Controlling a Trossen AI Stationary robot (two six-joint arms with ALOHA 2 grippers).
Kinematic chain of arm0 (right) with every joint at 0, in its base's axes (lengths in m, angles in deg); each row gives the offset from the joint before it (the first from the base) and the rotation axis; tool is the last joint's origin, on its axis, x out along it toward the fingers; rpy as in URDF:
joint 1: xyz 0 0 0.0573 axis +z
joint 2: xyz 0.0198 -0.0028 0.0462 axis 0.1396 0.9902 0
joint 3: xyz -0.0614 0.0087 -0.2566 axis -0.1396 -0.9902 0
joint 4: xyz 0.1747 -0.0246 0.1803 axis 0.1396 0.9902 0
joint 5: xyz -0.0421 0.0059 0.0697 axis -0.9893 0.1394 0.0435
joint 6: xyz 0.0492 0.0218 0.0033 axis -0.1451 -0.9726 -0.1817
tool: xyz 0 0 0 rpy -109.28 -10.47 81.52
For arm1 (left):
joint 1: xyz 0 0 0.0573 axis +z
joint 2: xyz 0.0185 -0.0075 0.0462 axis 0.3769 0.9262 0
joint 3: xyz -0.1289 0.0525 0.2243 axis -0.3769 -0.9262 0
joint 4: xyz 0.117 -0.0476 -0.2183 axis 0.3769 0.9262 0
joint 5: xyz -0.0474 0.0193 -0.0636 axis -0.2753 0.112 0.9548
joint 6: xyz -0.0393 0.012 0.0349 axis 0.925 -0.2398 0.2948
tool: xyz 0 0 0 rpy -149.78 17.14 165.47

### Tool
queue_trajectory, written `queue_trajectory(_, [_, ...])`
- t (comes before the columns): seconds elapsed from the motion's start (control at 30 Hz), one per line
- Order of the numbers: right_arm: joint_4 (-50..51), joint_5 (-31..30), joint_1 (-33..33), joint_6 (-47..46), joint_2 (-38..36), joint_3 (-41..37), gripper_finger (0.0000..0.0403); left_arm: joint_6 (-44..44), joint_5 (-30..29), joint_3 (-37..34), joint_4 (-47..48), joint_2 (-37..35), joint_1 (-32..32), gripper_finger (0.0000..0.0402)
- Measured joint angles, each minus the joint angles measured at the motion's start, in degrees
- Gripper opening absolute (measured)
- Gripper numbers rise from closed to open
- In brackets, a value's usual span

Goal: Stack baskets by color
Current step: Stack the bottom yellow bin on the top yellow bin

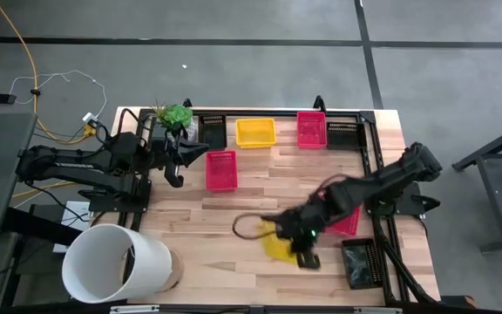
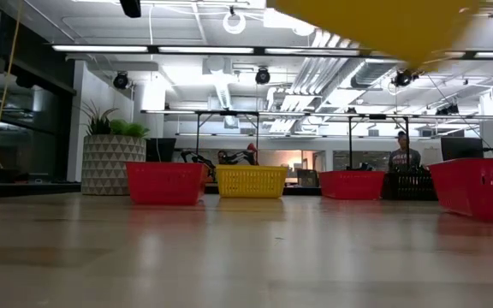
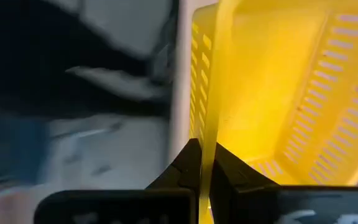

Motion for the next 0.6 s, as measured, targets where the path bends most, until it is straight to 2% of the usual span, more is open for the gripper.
queue_trajectory(0.17, [12.15, -20.33, -8.91, 15.81, 1.07, 8.78, 0.0001, 0.03, 0.01, -0.02, -0.44, 0.00, -0.04, 0.0001])
queue_trajectory(0.23, [16.98, -26.39, -13.43, 21.35, 1.47, 11.26, 0.0001, 0.01, 1.23, -0.02, -2.52, -0.01, -0.04, 0.0001])
queue_trajectory(0.33, [18.60, -30.13, -20.71, 31.59, 2.24, 13.55, 0.0001, 0.02, 4.05, -0.02, -8.21, -0.02, -0.11, 0.0001])
queue_trajectory(0.43, [18.14, -31.12, -27.03, 42.14, 4.21, 14.24, 0.0000, 0.01, 5.22, -0.02, -14.03, -0.06, -0.10, 0.0001])
queue_trajectory(0.6, [12.92, -37.79, -32.84, 58.70, 10.66, 14.25, 0.0000, 0.02, 4.94, -0.02, -17.12, -0.40, -0.09, 0.0001])
